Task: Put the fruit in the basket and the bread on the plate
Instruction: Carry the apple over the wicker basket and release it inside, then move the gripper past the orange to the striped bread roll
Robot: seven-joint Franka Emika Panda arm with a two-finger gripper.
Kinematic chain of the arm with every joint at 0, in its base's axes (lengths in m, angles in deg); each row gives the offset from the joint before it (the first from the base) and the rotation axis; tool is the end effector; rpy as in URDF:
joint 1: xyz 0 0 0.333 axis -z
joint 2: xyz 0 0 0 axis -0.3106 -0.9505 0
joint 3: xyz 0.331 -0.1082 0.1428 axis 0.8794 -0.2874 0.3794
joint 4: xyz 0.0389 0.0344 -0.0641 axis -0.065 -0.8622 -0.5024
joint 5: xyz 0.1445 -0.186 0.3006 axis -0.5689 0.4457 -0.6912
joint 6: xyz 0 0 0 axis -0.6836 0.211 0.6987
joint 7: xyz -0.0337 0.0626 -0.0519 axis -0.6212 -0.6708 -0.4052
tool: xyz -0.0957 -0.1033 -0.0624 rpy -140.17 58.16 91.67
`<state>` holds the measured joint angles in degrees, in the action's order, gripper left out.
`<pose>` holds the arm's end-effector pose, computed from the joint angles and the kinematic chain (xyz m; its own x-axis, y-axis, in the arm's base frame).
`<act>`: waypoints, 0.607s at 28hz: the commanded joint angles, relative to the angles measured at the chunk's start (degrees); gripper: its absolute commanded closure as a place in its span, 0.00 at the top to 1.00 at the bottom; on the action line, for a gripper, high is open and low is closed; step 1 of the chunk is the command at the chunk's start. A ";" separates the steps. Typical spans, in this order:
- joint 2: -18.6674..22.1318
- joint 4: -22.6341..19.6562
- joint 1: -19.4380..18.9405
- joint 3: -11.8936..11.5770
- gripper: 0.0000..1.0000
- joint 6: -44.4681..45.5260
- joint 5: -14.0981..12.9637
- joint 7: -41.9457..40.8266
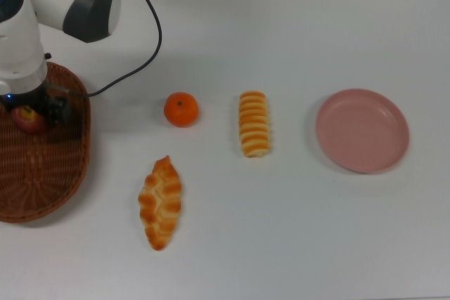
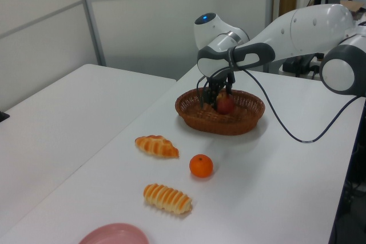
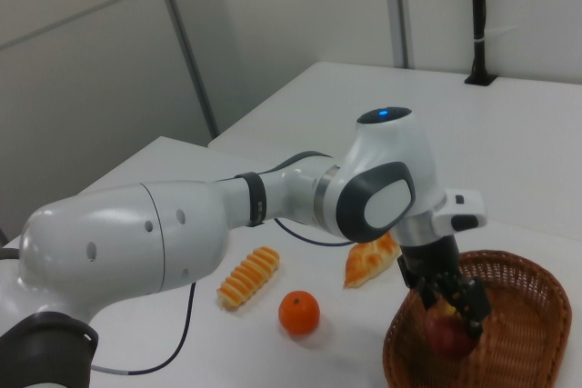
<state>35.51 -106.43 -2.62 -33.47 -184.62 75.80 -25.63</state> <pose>0.7076 -0.2303 0.4008 0.9762 -0.2129 0.0422 -0.2167 -0.9450 0.2449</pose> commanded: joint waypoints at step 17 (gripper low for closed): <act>5.73 -0.77 -2.64 1.19 1.00 3.41 -7.22 -9.02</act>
<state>36.79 -105.78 -3.11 -32.73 -184.62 71.82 -32.85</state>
